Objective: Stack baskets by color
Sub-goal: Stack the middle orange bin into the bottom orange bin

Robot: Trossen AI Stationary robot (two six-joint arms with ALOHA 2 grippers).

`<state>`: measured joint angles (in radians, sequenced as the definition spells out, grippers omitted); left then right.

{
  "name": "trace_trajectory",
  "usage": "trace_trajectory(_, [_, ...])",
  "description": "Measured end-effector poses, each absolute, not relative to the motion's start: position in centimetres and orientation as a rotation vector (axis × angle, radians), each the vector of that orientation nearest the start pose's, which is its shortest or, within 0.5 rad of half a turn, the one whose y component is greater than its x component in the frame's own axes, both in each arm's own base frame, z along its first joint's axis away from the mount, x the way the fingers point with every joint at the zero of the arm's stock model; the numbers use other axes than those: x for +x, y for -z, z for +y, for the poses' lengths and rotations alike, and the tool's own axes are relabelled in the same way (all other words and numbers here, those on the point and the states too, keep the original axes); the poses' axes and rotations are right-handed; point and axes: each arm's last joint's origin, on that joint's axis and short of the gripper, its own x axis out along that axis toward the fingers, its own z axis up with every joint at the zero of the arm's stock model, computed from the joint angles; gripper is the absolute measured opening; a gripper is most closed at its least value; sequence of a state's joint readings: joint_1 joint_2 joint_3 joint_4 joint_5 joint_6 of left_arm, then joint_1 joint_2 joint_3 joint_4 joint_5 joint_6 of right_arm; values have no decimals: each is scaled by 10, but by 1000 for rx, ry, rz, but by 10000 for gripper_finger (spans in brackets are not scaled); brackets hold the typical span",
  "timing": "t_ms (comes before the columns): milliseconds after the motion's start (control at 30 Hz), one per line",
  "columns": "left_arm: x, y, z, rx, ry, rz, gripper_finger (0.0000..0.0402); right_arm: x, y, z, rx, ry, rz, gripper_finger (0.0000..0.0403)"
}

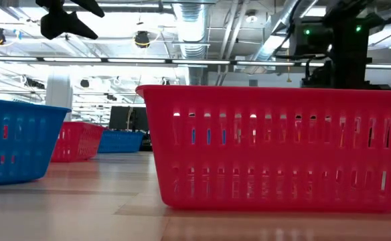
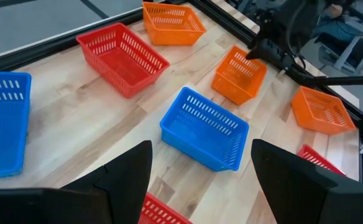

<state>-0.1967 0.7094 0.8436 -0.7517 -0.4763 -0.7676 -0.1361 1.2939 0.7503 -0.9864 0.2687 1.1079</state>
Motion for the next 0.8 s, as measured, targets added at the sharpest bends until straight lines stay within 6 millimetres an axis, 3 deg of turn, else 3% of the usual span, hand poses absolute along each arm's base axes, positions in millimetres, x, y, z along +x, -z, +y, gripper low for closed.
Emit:
trace_trajectory(200, [131, -314, -12, -524, -494, 436, 263, 192, -184, -44, 761, 1119, 1150, 217])
trace_trajectory(567, [131, -314, -12, -522, -504, 427, 263, 193, -162, -59, 799, 1086, 1160, 149])
trace_trajectory(800, [130, -314, -11, -517, -521, 419, 263, 194, -164, -59, 795, 1069, 1146, 19])
